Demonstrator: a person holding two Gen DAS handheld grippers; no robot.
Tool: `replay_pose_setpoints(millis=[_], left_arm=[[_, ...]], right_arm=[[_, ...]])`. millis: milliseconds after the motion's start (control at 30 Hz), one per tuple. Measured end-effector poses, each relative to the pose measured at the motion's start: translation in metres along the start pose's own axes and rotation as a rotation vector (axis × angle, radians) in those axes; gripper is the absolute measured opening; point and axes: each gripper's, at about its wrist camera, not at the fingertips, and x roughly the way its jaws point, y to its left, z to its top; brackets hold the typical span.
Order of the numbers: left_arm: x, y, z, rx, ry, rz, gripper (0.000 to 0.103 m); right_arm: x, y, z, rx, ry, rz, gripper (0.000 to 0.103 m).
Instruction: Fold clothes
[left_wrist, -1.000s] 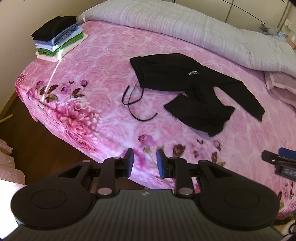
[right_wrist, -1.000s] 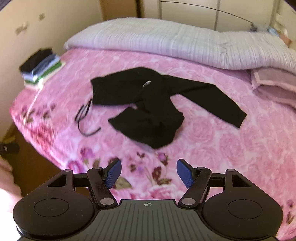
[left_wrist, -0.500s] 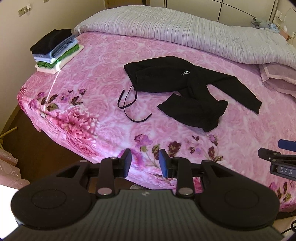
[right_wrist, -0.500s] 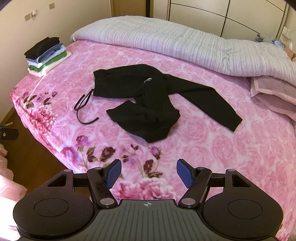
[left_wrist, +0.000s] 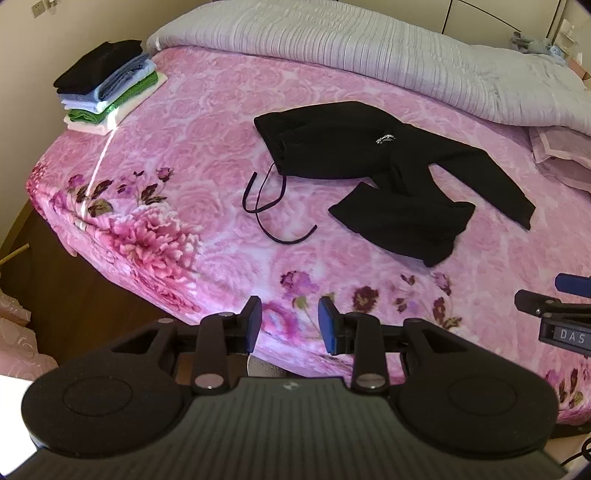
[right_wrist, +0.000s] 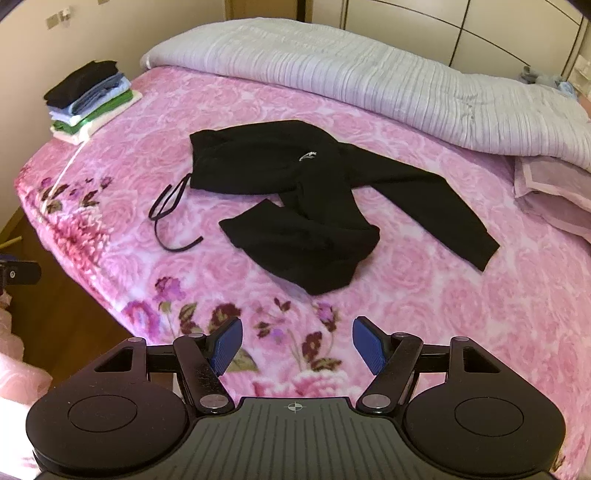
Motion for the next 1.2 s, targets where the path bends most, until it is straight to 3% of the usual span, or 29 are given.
replay_pose_setpoints(millis=[233, 433, 600, 700, 867, 1033, 1067, 1200], left_arm=[[0.035, 0.029, 0.06, 0.074, 0.006, -0.052, 0.029], [0.074, 0.057, 0.115, 0.128, 0.014, -0.091, 0.031], [0.118, 0.08, 0.141, 0.155, 0.064, -0.118, 0.033], [0.153, 0.091, 0.148, 0.169, 0.119, -0.1, 0.033], [0.189, 0.104, 0.154, 0.15, 0.163, -0.078, 0.033], [0.211, 0.11, 0.164, 0.122, 0.178, -0.045, 0.033], [0.214, 0.11, 0.166, 0.109, 0.178, -0.041, 0.033], [0.23, 0.107, 0.173, 0.061, 0.193, -0.034, 0.033]], right_arm=[[0.034, 0.019, 0.053, 0.083, 0.019, -0.045, 0.07], [0.055, 0.023, 0.1, 0.213, -0.052, -0.102, 0.07], [0.079, 0.016, 0.113, 0.347, -0.111, -0.122, 0.07], [0.107, 0.011, 0.118, 0.353, -0.082, -0.164, 0.07], [0.175, -0.017, 0.121, 0.314, -0.031, -0.235, 0.07], [0.218, -0.074, 0.158, 0.503, -0.041, -0.311, 0.07], [0.222, -0.075, 0.169, 0.457, -0.056, -0.281, 0.07], [0.243, -0.048, 0.214, 0.067, -0.057, -0.079, 0.07]])
